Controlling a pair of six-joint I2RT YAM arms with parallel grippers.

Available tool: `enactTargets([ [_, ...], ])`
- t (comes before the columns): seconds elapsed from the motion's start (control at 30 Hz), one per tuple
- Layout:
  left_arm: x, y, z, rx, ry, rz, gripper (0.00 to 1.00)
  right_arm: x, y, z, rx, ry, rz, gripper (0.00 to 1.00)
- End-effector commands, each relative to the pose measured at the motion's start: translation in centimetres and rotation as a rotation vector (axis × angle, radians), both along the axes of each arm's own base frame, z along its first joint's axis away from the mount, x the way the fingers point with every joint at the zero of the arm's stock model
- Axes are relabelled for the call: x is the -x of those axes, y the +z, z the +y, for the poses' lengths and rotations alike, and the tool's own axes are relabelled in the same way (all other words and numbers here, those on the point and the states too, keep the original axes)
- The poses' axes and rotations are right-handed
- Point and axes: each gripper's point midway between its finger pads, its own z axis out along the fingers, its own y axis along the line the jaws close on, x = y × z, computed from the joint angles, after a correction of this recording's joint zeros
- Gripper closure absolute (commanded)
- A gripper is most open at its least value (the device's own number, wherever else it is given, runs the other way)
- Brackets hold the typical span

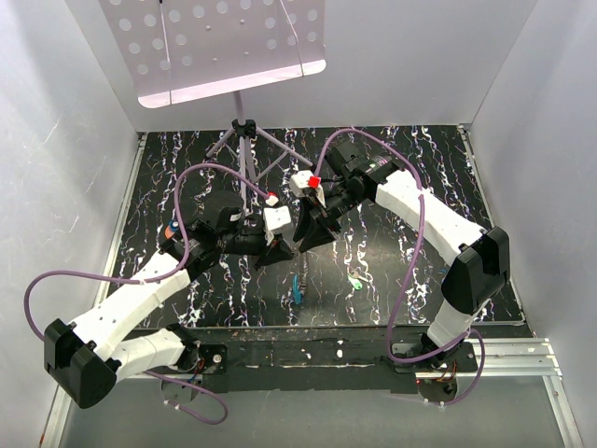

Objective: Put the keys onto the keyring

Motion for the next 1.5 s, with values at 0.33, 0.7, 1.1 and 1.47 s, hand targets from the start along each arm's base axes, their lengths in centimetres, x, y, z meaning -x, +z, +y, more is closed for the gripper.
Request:
enactTargets([
  [0.33, 1.4, 2.2, -0.3, 0.085, -0.058, -0.038, 1.00, 1.1, 0.8, 0.1, -0.031, 0.044, -0.030, 0.64],
  [0.7, 2.0, 2.0, 0.0, 0.105, -0.047, -0.023, 1.00, 1.8, 0.7, -0.2, -0.028, 0.059, -0.041, 0.88],
  [1.1, 2.0, 1.7, 0.7, 0.162, 0.021, 0.031, 1.00, 2.7, 1.7, -0.7, -0.036, 0.052, -0.010, 0.75],
  [1.47, -0.7, 1.4, 1.2, 0.203, 0.398, 0.376, 1.00, 3.0, 0.2, -1.0, 0.064, -0.089, 0.148, 0.61],
])
